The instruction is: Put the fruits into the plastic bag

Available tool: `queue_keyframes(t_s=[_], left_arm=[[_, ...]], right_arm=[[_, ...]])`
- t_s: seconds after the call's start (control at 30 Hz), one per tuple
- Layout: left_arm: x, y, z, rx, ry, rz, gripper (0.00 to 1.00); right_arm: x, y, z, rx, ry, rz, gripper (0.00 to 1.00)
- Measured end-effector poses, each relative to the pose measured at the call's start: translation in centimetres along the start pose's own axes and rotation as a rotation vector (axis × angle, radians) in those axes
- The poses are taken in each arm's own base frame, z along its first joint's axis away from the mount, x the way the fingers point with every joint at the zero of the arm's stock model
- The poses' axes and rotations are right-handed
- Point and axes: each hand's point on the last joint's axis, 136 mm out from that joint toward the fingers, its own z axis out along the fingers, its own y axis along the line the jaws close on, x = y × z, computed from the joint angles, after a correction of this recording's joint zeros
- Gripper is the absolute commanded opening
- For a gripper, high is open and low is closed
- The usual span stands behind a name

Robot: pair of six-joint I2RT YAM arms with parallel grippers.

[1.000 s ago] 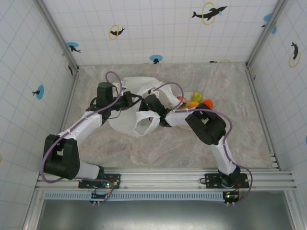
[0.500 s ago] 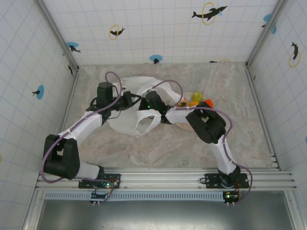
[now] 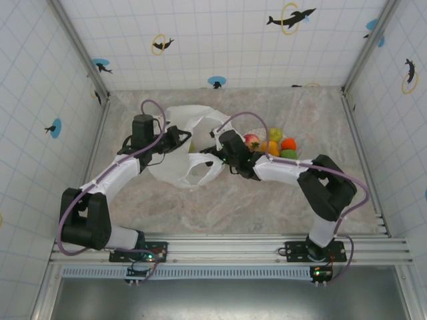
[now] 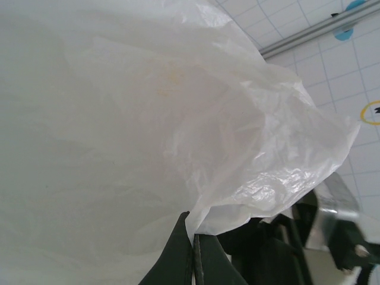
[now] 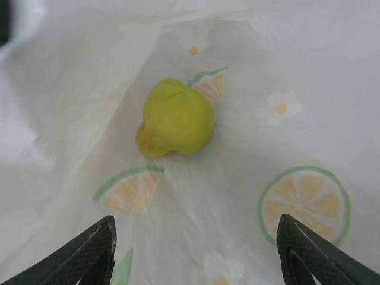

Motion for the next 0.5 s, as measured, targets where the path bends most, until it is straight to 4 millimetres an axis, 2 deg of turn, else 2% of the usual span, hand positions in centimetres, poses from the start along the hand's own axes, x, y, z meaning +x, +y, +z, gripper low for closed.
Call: queue_keyframes(t_s=[0.1, 0.4, 0.5], left_arm=[[0.1, 0.2, 0.0, -0.009, 0.003, 0.001, 0.00], [0.5, 0.9, 0.2, -0.028, 0.017, -0.003, 0.00], [0.4, 0.9, 0.2, -0.028, 0.016, -0.002, 0.00]], right_arm=[[0.4, -0.1, -0.9, 0.008, 0.035, -0.093, 0.72], [4.5, -1.3, -2.9, -0.015, 0.292, -0.330, 0.73], [5.1, -1.8, -4.3, -0.026, 0.339, -0.361, 0.73]])
